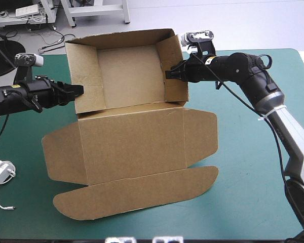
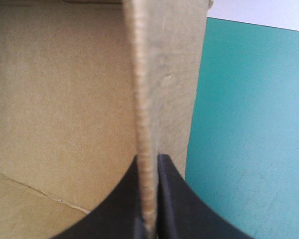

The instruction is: Fold the box

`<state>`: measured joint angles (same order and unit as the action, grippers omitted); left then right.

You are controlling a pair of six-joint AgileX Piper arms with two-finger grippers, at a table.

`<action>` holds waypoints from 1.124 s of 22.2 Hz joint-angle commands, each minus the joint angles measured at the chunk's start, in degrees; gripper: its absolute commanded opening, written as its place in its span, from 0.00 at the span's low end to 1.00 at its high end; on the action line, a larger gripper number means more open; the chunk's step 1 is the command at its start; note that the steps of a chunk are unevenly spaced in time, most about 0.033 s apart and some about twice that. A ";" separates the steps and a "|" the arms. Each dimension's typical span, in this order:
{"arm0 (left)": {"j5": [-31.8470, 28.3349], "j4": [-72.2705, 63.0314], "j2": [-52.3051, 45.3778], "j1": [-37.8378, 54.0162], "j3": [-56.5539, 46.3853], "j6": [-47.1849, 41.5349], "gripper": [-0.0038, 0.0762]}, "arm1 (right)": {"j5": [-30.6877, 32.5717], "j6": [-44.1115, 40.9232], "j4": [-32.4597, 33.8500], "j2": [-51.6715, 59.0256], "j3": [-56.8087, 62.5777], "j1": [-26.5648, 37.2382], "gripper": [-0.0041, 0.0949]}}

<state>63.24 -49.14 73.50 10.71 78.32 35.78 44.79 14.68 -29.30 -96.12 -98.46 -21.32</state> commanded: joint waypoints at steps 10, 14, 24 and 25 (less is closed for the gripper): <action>-10.02 20.66 0.46 -20.31 2.29 -18.90 0.04 | 11.79 -16.60 12.45 4.15 -1.80 -1.45 0.04; -9.44 39.07 6.24 -28.32 2.29 -31.88 0.04 | 22.35 -21.62 19.30 2.17 -1.68 -1.45 0.04; -8.08 46.27 18.79 -33.03 2.29 -38.60 0.04 | 20.83 -20.75 16.43 -8.47 3.44 -1.58 0.04; -8.20 46.27 19.54 -33.03 2.29 -38.60 0.04 | 20.66 -20.59 16.31 -9.15 3.44 -1.58 0.04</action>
<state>56.78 -1.46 93.60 -21.57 78.83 -3.41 67.36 -8.18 -9.50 -106.54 -93.95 -22.35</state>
